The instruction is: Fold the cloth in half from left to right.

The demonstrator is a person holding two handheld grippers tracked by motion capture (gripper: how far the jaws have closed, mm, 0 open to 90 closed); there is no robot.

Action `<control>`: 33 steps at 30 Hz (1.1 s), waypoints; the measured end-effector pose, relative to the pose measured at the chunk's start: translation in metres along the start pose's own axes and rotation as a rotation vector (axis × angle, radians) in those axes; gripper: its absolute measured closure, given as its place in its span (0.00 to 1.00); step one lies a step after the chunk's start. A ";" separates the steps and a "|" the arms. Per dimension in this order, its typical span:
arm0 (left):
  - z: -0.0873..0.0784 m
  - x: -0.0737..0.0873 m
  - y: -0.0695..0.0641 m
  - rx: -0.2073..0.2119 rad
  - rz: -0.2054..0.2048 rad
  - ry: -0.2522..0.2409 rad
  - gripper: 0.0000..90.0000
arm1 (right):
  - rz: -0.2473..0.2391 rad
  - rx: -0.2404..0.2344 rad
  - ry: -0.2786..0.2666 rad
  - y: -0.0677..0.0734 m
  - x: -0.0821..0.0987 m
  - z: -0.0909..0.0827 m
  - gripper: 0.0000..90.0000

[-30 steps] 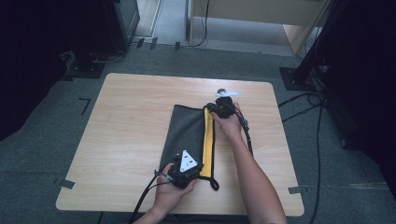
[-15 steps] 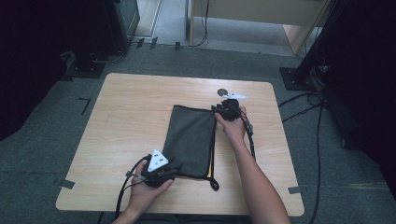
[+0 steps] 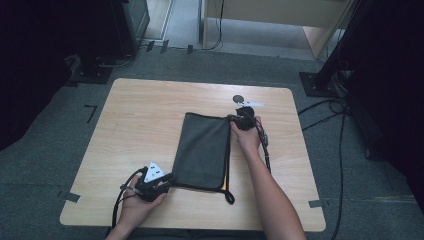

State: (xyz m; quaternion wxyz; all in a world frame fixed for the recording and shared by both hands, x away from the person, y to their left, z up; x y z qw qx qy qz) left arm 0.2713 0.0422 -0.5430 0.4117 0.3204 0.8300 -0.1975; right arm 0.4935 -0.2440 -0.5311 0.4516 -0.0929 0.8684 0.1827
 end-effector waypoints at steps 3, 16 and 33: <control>0.001 0.001 0.000 0.011 -0.003 0.003 0.92 | -0.023 0.032 0.024 -0.001 0.003 0.007 0.96; -0.001 0.002 0.004 0.059 -0.050 -0.018 0.72 | -0.077 0.019 -0.049 0.010 0.025 -0.052 0.79; 0.004 0.006 0.007 0.045 -0.061 -0.026 0.68 | -0.102 -0.138 -0.022 0.067 0.092 -0.145 0.80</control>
Point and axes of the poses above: each handheld gripper's, and its own axes: z roughly forward along the jaws, x roughly out of its underside, y roughly to its left, the point moved 5 cm from there along z, roughly forward along the jaws, and after that the axes turned 7 degrees about -y, right-handed, at the moved point
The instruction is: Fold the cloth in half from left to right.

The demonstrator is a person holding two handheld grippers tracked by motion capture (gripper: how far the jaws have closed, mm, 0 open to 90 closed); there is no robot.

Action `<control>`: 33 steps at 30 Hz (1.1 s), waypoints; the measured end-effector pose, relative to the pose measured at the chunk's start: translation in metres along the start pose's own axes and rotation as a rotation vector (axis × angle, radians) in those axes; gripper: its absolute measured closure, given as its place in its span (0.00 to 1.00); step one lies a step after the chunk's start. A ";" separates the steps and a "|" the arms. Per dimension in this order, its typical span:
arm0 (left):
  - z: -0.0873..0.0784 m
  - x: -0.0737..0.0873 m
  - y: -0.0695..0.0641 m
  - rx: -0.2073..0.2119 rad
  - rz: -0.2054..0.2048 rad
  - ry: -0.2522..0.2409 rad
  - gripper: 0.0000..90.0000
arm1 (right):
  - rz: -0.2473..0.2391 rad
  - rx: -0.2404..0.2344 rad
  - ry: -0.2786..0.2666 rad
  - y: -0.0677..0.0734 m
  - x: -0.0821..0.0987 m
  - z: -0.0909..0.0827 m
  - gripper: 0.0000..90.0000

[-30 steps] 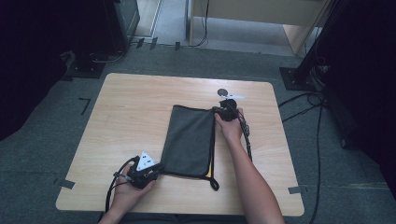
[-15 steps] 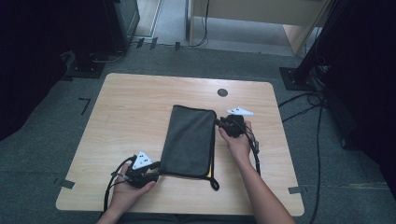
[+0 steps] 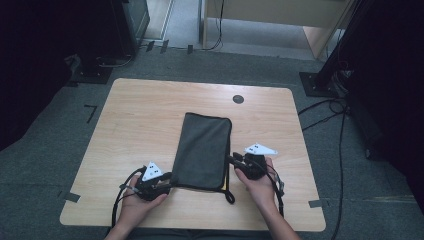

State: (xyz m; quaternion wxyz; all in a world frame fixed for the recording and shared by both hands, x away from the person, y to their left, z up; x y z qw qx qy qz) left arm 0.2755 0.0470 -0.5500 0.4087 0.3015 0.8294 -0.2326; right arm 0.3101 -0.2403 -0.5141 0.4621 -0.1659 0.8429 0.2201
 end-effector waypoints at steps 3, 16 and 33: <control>0.000 0.000 0.000 -0.002 -0.001 -0.002 0.68 | 0.003 -0.006 0.016 0.007 0.012 -0.007 0.81; 0.000 0.000 -0.001 -0.005 0.005 -0.001 0.67 | 0.082 -0.032 0.055 0.029 0.043 -0.015 0.82; 0.000 0.000 -0.001 -0.004 0.009 0.001 0.66 | 0.145 -0.015 0.094 0.035 0.052 -0.005 0.80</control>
Point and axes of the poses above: each handheld gripper's, and its own axes: z roughly forward along the jaws, x roughly out of its underside, y roughly to its left, the point moved 5 cm from there along z, roughly forward along the jaws, and after that the axes turned 7 degrees about -y, right-handed, at the moved point
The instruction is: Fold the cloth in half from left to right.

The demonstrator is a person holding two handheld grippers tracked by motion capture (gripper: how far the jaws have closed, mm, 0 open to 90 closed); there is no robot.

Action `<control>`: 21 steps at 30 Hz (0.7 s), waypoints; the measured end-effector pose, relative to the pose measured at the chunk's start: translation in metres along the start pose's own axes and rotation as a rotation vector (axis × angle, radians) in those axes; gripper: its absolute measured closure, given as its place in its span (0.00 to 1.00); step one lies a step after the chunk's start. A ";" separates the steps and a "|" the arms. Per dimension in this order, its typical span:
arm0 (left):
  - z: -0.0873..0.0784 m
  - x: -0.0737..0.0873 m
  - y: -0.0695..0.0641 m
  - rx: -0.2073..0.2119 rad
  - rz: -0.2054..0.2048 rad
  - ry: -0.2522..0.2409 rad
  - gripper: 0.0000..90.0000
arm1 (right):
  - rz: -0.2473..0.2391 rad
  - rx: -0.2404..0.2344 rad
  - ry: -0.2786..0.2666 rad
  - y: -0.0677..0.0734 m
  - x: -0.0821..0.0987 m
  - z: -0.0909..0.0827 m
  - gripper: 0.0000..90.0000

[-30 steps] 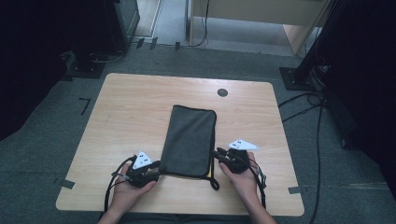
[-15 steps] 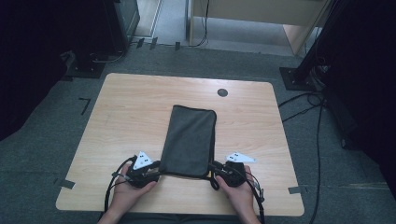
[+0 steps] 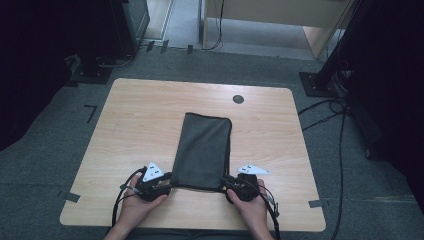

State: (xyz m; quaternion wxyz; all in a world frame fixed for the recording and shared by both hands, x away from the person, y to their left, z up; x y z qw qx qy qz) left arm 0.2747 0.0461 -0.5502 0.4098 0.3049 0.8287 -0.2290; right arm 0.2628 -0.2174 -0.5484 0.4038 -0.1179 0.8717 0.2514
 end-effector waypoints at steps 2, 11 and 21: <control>0.000 0.000 0.000 0.000 0.002 0.001 0.66 | 0.003 0.009 0.001 0.000 0.001 -0.002 0.79; 0.000 0.000 0.000 -0.002 0.004 0.000 0.66 | -0.033 0.011 0.004 0.001 0.001 0.001 0.87; -0.001 0.000 -0.002 -0.011 0.023 -0.008 0.58 | -0.051 -0.006 0.000 0.002 -0.004 -0.005 1.00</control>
Point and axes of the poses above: each handheld gripper's, and its own axes: z roughly forward along the jaws, x roughly out of its underside, y roughly to its left, the point moved 5 cm from there along z, roughly forward along the jaws, and after that the axes turned 7 degrees about -y, right-handed, at the moved point
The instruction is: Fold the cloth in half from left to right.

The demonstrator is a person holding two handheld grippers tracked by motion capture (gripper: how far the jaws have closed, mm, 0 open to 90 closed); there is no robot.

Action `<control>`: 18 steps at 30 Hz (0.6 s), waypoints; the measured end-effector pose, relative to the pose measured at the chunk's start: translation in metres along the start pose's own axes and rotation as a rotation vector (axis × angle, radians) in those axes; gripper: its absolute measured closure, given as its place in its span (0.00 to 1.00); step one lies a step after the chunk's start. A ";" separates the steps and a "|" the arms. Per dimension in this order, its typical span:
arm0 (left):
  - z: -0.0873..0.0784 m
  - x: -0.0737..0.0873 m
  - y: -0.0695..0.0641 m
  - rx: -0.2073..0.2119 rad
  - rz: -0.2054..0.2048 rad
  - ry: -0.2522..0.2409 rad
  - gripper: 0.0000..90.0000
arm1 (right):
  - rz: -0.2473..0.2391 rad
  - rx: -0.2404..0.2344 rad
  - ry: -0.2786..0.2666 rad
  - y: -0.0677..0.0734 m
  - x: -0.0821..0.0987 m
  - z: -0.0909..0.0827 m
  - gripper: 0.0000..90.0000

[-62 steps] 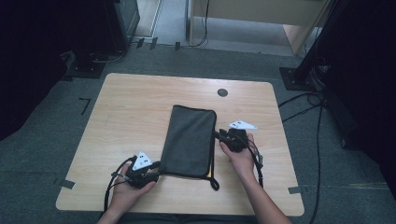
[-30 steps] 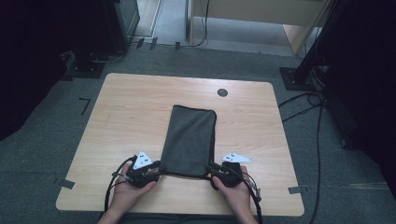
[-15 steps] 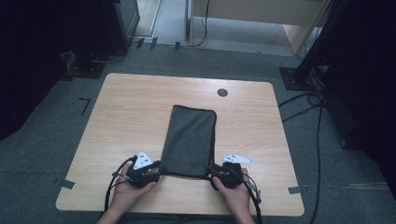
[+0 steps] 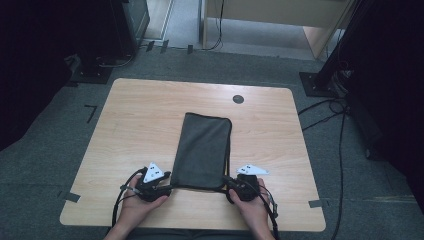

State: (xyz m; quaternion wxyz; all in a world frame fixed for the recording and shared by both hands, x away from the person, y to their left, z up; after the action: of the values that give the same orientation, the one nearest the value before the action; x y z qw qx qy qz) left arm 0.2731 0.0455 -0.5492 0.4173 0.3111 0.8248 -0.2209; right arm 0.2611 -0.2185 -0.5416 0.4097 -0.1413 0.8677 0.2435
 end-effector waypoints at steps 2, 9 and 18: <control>-0.001 0.000 -0.001 0.013 0.013 -0.007 0.58 | 0.017 -0.012 -0.009 -0.001 -0.002 -0.004 0.99; -0.004 -0.001 -0.006 0.044 0.041 -0.019 0.58 | 0.055 -0.021 -0.001 -0.008 0.001 -0.012 0.99; -0.008 -0.003 -0.005 0.049 0.023 -0.038 0.59 | -0.040 0.047 0.035 -0.009 0.006 -0.007 0.98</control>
State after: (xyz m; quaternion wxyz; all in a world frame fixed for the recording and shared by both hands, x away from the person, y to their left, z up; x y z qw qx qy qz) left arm 0.2670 0.0456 -0.5416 0.4276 0.3266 0.8073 -0.2422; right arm 0.2569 -0.2306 -0.5452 0.4024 -0.1530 0.8773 0.2123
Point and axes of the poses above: each handheld gripper's, and its own axes: z roughly forward along the jaws, x roughly out of its underside, y roughly to its left, the point moved 5 cm from there along z, roughly forward along the jaws, and after that the axes turned 7 degrees about -y, right-handed, at the moved point
